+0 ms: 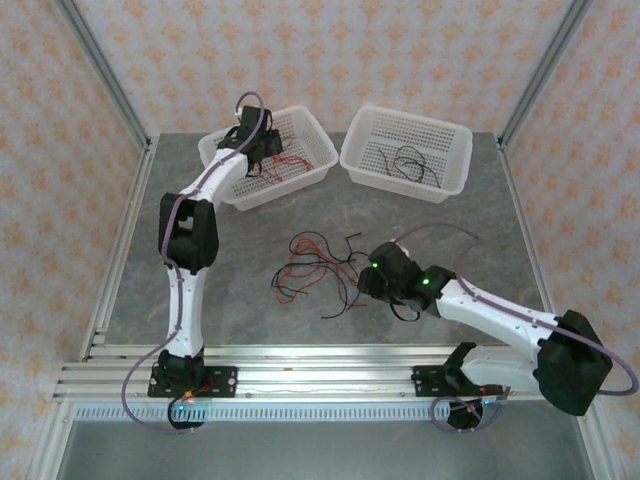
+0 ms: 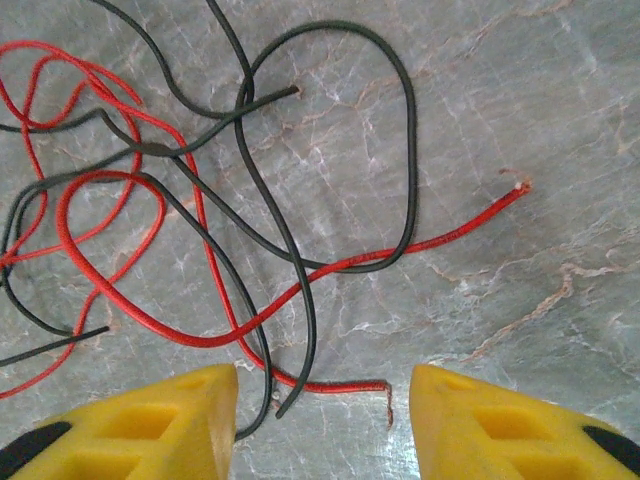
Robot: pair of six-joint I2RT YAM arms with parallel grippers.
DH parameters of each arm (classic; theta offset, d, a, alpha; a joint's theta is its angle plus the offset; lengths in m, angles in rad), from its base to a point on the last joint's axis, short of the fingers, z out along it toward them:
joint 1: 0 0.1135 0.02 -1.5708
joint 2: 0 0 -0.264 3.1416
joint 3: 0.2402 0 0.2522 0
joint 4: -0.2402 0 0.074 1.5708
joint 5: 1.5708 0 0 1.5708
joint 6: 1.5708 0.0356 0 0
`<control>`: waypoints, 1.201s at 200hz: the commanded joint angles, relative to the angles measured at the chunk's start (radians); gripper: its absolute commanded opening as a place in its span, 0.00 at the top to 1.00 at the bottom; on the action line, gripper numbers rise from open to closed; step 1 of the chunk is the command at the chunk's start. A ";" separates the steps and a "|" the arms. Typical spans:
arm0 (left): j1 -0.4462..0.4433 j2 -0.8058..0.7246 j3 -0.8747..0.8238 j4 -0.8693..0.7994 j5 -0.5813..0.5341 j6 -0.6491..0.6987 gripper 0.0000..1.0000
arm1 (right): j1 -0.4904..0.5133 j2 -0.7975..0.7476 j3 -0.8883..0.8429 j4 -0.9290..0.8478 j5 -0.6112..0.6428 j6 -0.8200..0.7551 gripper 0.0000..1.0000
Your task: Untangle the cables
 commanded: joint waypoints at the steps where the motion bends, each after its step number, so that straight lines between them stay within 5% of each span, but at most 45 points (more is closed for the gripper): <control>1: -0.001 -0.150 -0.026 -0.014 -0.004 0.006 0.12 | 0.028 0.026 0.050 -0.036 0.049 0.016 0.52; 76: -0.048 -0.525 -0.285 0.039 -0.007 0.015 0.06 | 0.065 0.120 0.205 -0.141 0.143 -0.069 0.56; 155: -0.126 -0.971 -0.727 0.054 -0.032 -0.086 0.09 | -0.100 0.392 0.509 -0.220 0.068 -0.315 0.59; 240: -0.233 -1.144 -0.962 0.029 -0.024 -0.140 0.12 | -0.127 0.688 0.621 -0.156 0.078 -0.364 0.60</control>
